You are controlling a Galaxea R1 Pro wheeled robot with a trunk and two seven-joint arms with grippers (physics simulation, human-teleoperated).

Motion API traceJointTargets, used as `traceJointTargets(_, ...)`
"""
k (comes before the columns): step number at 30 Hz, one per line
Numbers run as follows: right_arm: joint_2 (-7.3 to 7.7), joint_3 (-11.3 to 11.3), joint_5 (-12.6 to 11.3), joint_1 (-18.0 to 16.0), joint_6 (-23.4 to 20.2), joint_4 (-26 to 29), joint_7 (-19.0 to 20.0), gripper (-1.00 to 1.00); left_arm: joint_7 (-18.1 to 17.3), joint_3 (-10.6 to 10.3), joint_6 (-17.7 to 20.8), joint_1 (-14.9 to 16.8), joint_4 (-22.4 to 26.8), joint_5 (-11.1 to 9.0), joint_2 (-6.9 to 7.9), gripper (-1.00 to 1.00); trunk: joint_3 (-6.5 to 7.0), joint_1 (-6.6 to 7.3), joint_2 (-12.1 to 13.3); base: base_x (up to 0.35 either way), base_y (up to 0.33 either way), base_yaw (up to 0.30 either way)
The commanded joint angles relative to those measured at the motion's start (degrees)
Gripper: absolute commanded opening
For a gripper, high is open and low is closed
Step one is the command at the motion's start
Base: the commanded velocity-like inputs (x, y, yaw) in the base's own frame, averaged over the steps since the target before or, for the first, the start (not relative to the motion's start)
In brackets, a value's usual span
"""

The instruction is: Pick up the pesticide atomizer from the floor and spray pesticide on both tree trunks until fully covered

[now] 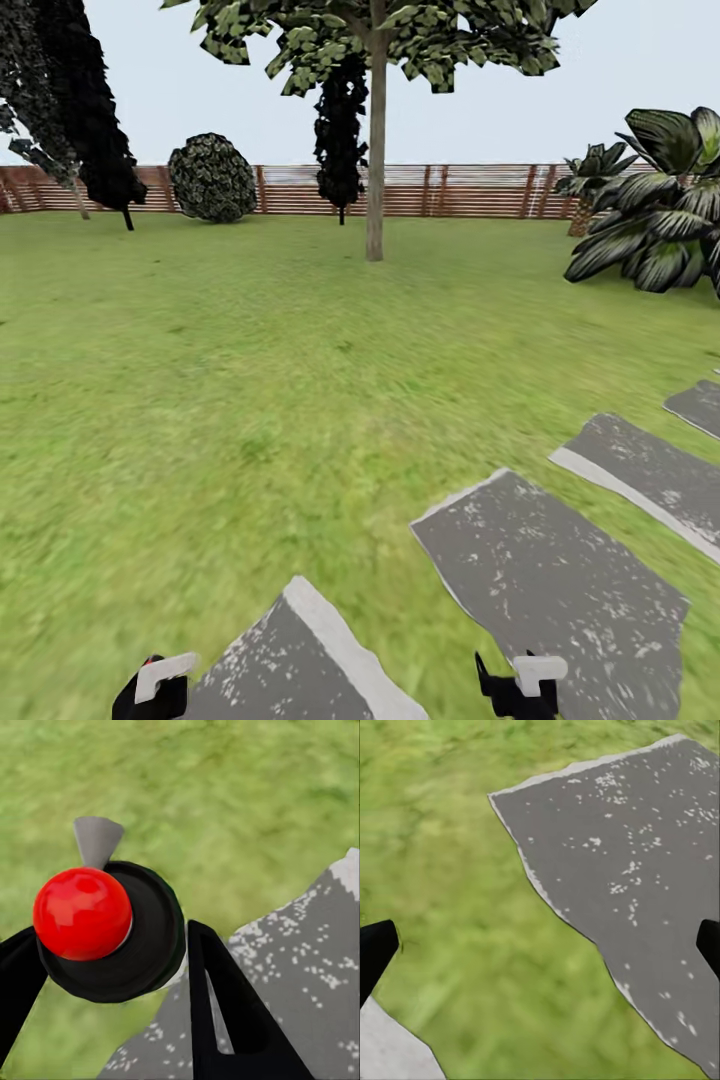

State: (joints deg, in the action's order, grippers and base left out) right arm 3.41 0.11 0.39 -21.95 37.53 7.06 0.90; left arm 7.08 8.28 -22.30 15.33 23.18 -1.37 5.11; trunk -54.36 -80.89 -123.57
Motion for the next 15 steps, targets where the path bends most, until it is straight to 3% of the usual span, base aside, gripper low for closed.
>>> traceJointTargets(1, 0.02, -0.02, 0.03, -0.02, 0.18, -0.03, 0.10, 1.00, 0.05, -0.02, -0.20, 0.05, -0.06, -0.12, -0.01, -1.00, -0.05, -0.02, -0.02, 0.319, 0.087, 0.280)
traceJointTargets(7, 0.09, -0.02, 0.12, -0.02, 0.18, -0.03, 0.24, 1.00, 0.04, -0.02, -0.22, 0.05, -0.07, -0.12, -0.01, -1.00, -0.05, -0.02, -0.02, 0.330, 0.026, 0.206)
traceJointTargets(15, 0.26, -0.02, 0.14, -0.02, 0.11, -0.03, 0.33, 1.00, 0.10, -0.02, -0.28, 0.05, -0.06, -0.12, -0.01, -1.00, -0.05, -0.02, -0.02, 0.337, 0.001, -0.020)
